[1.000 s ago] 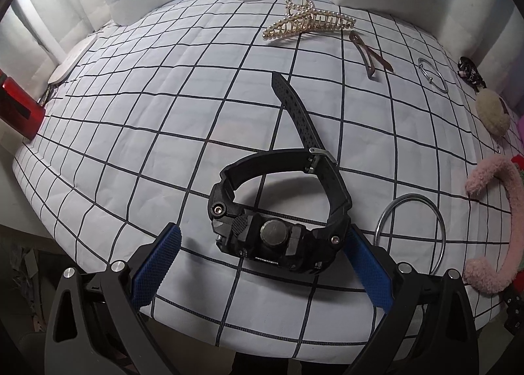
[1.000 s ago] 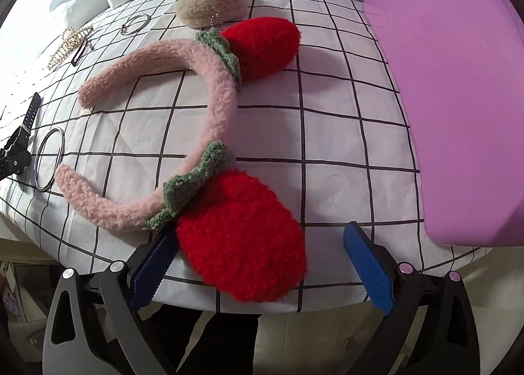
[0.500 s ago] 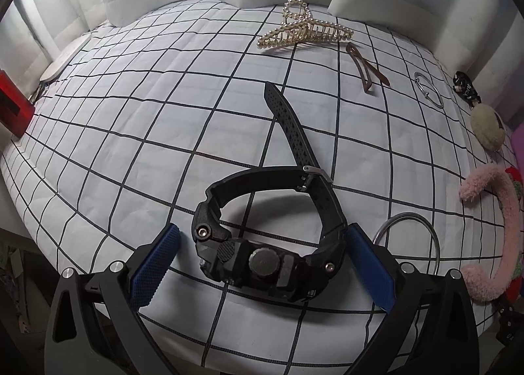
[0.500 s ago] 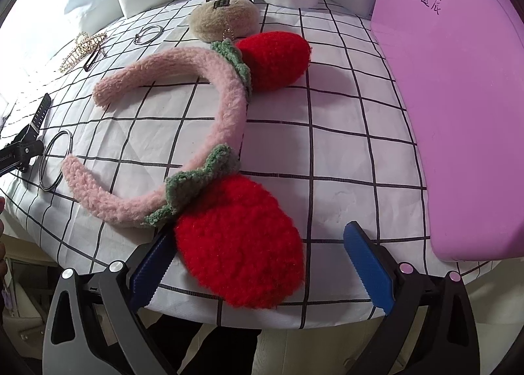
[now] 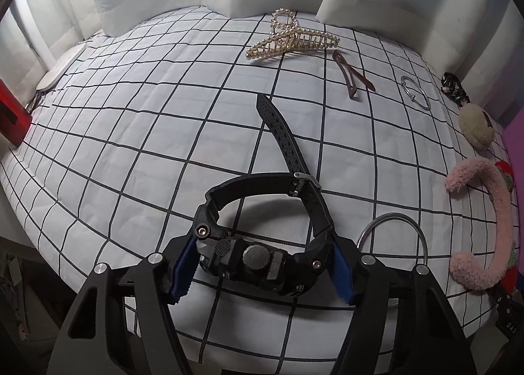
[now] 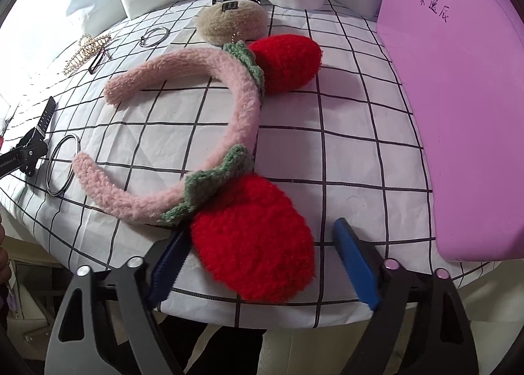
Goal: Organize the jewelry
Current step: 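Grasp the pink strawberry headband with the right tool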
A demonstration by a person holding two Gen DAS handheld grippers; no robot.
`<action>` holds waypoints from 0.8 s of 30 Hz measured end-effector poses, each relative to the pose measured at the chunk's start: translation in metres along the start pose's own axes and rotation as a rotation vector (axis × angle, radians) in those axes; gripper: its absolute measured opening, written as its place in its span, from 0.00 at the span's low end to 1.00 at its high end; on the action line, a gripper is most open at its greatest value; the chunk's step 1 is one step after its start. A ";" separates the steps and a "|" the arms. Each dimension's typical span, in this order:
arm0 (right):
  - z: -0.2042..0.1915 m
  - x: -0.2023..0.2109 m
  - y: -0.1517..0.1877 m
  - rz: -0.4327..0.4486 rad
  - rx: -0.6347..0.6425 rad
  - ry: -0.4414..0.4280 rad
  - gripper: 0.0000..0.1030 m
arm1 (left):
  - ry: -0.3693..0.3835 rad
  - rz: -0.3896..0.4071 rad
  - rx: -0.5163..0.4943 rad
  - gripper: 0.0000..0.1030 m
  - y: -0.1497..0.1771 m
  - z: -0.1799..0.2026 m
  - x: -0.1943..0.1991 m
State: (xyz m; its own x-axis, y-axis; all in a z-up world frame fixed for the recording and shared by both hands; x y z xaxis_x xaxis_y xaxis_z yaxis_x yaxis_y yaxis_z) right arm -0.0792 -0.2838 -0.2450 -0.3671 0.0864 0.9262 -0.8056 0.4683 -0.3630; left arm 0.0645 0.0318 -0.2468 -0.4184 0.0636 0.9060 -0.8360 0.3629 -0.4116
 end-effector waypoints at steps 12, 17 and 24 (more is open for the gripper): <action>-0.007 0.017 -0.005 0.037 -0.081 -0.132 0.41 | 0.043 0.000 0.014 0.63 0.002 0.002 0.012; -0.014 0.034 -0.011 0.065 -0.105 -0.199 0.41 | 0.047 0.026 0.003 0.63 -0.006 0.004 0.026; -0.024 0.060 -0.020 0.110 -0.121 -0.258 0.41 | 0.054 0.078 -0.020 0.63 -0.021 0.009 0.050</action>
State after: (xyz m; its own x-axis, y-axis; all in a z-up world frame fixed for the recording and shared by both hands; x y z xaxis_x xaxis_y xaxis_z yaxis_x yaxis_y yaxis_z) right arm -0.0737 -0.2675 -0.1797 -0.5673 -0.0769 0.8199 -0.6991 0.5712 -0.4301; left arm 0.0579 0.0192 -0.1939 -0.4620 0.1428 0.8753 -0.7940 0.3732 -0.4799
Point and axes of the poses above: each gripper's, at about its wrist camera, not at the fingertips, and x roughly against the way its jaws point, z to its right, y to its underside, the point moved 7 cm from there along -x, roughly the way its jaws point, and after that the axes turned 15 degrees about -x, right-handed, at the moved point
